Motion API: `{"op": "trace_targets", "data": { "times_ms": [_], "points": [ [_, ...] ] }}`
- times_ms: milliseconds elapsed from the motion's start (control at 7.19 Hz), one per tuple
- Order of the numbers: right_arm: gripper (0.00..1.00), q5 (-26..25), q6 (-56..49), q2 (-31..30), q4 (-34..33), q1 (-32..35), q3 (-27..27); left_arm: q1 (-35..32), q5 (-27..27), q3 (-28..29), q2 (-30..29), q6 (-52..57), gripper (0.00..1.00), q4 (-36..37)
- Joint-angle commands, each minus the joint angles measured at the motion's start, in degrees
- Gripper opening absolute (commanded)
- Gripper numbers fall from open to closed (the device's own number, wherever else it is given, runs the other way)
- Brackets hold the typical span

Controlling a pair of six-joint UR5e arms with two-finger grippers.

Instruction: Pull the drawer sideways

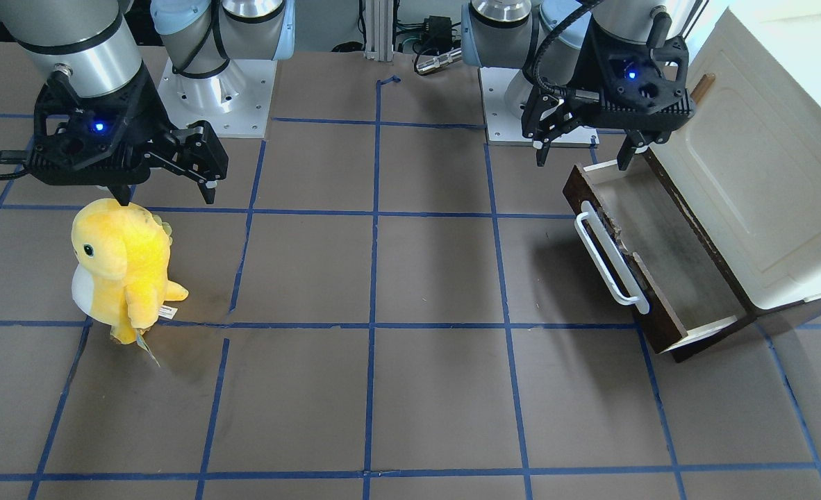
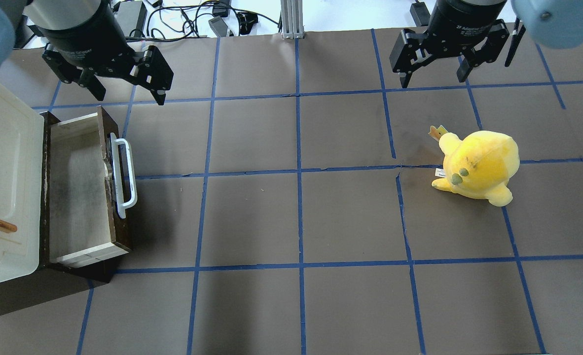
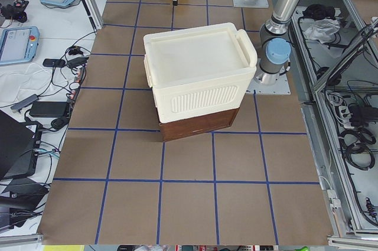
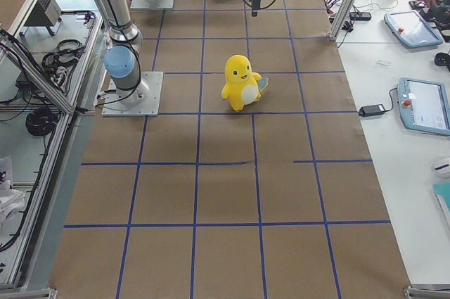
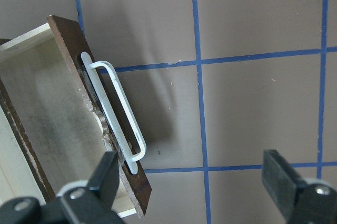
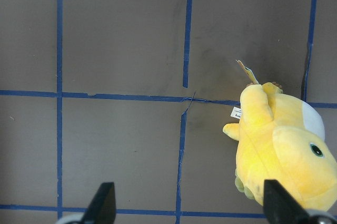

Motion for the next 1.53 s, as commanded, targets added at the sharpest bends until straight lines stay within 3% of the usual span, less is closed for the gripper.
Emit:
{"op": "trace_targets", "data": {
  "times_ms": [0, 139, 556, 1390],
  "points": [
    [1.00, 0.02, 0.00, 0.00, 0.00, 0.00, 0.00, 1.67, -2.77, -0.76, 0.80, 0.77, 1.00, 0.00],
    [1.00, 0.02, 0.00, 0.00, 0.00, 0.00, 0.00, 2.73, -6.10, -0.76, 0.89, 1.13, 1.00, 0.01],
    [1.00, 0.02, 0.00, 0.00, 0.00, 0.00, 0.00, 2.03, -4.82, -4.00, 3.17, 1.04, 1.00, 0.00],
    [1.00, 0.02, 0.00, 0.00, 0.00, 0.00, 0.00, 2.03, -4.11, -4.19, 3.26, 0.95, 1.00, 0.45]
  ]
}}
